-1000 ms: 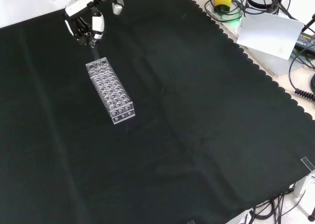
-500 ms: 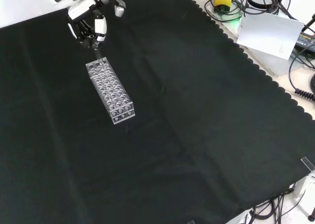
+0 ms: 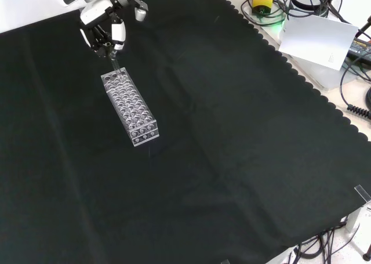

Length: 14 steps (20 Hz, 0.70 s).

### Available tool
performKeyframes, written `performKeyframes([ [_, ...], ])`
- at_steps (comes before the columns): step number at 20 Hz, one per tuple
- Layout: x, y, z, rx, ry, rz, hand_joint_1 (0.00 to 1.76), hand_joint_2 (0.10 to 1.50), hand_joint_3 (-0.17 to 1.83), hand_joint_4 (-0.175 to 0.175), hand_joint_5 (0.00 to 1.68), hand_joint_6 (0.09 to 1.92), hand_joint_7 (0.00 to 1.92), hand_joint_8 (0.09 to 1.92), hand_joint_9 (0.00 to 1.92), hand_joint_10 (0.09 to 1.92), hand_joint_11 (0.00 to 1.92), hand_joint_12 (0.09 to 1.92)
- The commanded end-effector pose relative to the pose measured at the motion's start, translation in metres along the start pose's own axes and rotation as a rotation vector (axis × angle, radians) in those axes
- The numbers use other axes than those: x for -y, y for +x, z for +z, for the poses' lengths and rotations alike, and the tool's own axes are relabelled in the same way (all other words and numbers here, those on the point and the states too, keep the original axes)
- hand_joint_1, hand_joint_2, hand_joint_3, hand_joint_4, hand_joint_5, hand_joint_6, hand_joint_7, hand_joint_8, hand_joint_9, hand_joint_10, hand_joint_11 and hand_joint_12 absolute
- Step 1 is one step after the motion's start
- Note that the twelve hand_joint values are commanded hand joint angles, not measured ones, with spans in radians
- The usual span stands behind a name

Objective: Put the test tube back in the rack.

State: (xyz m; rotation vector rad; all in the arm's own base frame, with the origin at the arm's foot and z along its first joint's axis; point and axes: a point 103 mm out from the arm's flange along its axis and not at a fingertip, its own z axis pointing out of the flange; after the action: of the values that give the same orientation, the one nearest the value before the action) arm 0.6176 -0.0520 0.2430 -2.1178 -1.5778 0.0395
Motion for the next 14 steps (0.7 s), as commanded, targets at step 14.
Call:
performKeyframes([
  [14, -0.0074, -0.001, 0.0037, -0.009, 0.013, 0.008, 1.23, 0.65, 0.61, -0.175, 1.39, 0.41, 1.77, 0.34, 1.75, 0.16, 1.53, 0.69],
])
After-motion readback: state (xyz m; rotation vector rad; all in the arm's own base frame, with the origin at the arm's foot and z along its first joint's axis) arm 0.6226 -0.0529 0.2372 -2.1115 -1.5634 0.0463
